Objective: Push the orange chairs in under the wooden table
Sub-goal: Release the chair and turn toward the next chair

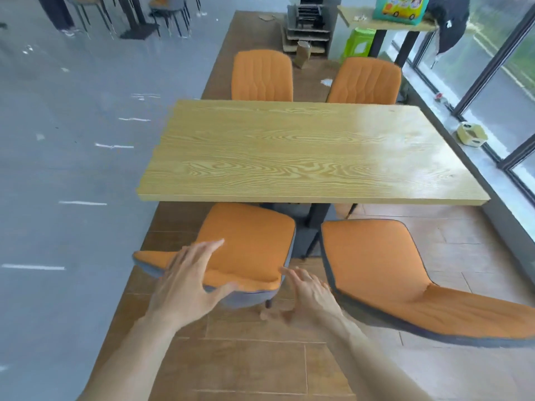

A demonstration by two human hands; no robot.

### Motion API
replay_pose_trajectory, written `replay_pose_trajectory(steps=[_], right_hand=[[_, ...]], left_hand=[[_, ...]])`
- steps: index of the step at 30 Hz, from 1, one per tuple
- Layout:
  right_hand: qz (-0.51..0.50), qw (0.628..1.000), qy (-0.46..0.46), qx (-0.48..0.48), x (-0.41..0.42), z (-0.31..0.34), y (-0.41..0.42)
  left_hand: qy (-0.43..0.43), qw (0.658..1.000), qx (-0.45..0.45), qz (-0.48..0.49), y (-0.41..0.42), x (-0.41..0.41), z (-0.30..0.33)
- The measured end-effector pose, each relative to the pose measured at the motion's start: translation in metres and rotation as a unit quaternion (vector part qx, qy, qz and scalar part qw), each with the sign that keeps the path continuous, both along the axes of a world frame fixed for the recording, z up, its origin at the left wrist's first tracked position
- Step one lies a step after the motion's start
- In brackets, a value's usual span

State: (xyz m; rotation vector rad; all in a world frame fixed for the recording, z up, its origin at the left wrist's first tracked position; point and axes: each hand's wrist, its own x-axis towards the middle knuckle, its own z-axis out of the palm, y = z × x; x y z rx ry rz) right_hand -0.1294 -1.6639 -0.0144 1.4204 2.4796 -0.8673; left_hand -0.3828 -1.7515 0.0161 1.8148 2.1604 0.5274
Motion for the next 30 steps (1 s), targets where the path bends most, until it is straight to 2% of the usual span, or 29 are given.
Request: replay_pose_trajectory(steps=[4,9,12,19,22,27,30], right_hand=[[-0.015,1.0,0.002,0.014,-0.098,-0.001,-0.02],[-0.041,0.998,-0.054,-0.005,-0.156,-0.013,-0.031],[-0.053,0.995,-0.085,0.021,-0.169,-0.022,-0.033],[-0.048,0.993,-0.094,0.046,-0.166,-0.028,-0.03],[-0.039,0.994,-0.093,0.042,-0.159,-0.03,-0.027],[-0.006,0.995,-0.097,0.023,-0.131,-0.033,-0.027],[0.016,0.994,-0.098,0.036,-0.087,-0.025,-0.023]], left_hand=[[0.033,0.996,-0.08,-0.002,-0.028,-0.103,-0.01],[0.052,0.986,-0.144,-0.062,-0.02,-0.153,-0.041],[0.039,0.985,-0.146,-0.086,-0.007,-0.167,-0.053],[0.052,0.993,-0.078,-0.067,-0.002,-0.165,-0.06],[0.066,0.993,-0.08,-0.059,-0.007,-0.155,-0.059],[0.09,0.992,-0.073,-0.039,-0.025,-0.127,-0.063],[0.105,0.992,-0.066,-0.031,-0.031,-0.079,-0.056]])
